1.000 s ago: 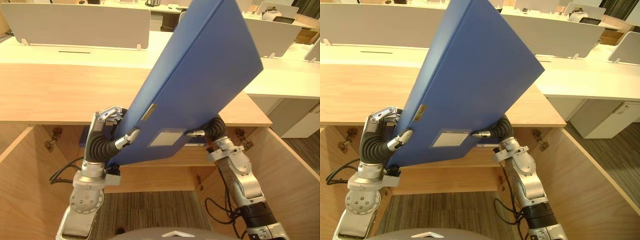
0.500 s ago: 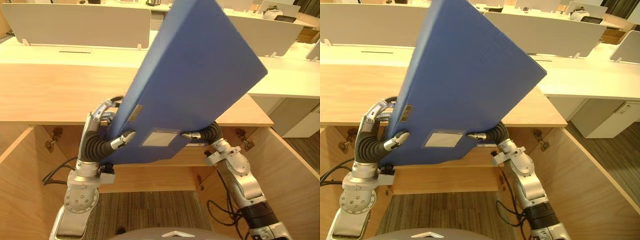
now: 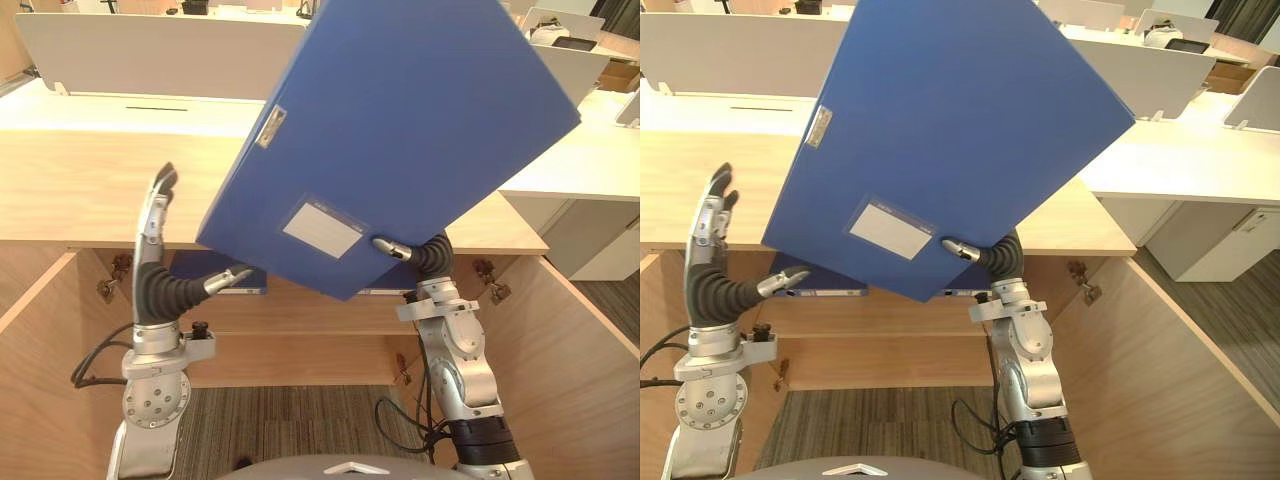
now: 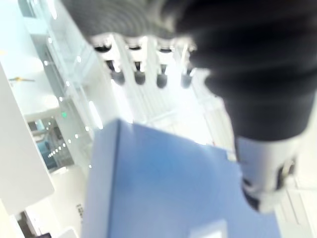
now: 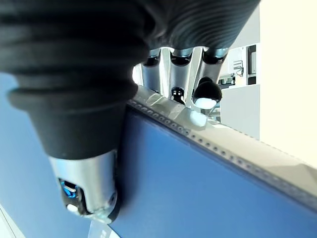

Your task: Walk over to the cabinet, pick up the folder, carry it to the office cabinet, place the folder inside the office cabinet, then close the office cabinet door

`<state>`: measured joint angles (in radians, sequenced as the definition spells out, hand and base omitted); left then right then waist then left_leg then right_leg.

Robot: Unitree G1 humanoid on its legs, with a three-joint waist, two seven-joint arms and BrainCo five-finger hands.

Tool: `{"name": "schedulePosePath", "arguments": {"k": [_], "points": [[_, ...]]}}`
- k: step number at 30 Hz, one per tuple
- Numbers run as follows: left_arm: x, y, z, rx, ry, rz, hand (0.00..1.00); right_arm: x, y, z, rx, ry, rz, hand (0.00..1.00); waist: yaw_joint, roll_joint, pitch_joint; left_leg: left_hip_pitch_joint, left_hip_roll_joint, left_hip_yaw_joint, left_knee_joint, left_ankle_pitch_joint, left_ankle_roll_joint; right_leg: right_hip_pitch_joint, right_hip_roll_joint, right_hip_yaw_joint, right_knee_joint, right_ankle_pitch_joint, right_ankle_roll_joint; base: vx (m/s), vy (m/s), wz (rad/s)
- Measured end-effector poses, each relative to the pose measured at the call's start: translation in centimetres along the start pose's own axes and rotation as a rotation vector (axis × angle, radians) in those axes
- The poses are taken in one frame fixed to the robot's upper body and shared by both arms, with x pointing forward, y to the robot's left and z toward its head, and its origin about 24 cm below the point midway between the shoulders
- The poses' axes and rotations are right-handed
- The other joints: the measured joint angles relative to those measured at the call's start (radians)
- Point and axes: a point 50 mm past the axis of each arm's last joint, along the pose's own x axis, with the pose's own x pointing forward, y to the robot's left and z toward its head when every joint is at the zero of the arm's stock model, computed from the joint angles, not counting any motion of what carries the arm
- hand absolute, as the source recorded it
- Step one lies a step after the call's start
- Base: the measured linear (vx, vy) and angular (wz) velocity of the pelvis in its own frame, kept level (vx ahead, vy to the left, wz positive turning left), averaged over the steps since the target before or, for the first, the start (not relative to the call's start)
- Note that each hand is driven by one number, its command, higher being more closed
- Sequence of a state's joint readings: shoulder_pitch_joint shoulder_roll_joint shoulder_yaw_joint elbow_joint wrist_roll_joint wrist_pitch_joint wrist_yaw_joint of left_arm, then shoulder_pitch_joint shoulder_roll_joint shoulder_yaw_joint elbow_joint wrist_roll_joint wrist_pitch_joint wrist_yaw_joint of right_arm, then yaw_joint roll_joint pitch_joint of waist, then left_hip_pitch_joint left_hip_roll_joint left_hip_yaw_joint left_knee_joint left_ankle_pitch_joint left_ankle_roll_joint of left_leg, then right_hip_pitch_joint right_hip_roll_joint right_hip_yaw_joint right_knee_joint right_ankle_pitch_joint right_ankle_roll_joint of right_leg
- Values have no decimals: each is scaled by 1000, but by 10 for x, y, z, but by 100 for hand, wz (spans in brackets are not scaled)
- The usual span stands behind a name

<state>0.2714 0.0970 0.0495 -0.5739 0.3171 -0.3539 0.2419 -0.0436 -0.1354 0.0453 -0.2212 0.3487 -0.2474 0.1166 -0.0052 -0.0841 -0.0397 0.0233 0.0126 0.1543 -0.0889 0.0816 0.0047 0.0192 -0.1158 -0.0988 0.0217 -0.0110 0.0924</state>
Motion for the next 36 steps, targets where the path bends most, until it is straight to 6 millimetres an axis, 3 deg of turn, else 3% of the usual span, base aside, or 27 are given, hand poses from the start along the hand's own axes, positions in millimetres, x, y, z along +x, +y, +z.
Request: {"name": "schedulePosePath", "arguments": {"k": [6,13,21,26,31,36], "points": [[-17,29,-22,54,168,182,0,-7,-11,17,-60,-83,-126,100,0,0,0,-2,0,-18,0,2,-3,11,-1,-20,-4,-5,4,2,0,9],[-64,46,-55,77,479,286,0,-26,-24,14,-123,-46,-239,100,6,0,0,-7,0,-21,0,0,-4,12,-1,-24,-11,-5,5,1,0,1],[-118,32,-99,13,827,203,0,-42,-22,12,-102,-15,-276,100,6,2,2,-25,1,-27,0,-1,-5,-2,-1,-28,-12,-8,8,3,0,2],[-174,16,-128,-22,1132,92,0,-50,-19,4,-89,45,-266,100,6,4,9,-22,2,-27,0,-2,-6,-5,-1,-28,-3,-17,7,0,0,0],[-215,10,-139,-50,1334,76,0,-60,-18,-21,-84,168,-269,100,6,6,28,-16,4,-24,0,-4,-8,-5,1,-25,3,-20,3,-1,-1,-1],[-236,10,-145,-42,1440,54,0,-67,-11,-30,-114,228,-239,100,5,10,37,-15,6,-18,0,-7,-8,-6,0,-21,3,-21,4,-1,0,-2]]}}
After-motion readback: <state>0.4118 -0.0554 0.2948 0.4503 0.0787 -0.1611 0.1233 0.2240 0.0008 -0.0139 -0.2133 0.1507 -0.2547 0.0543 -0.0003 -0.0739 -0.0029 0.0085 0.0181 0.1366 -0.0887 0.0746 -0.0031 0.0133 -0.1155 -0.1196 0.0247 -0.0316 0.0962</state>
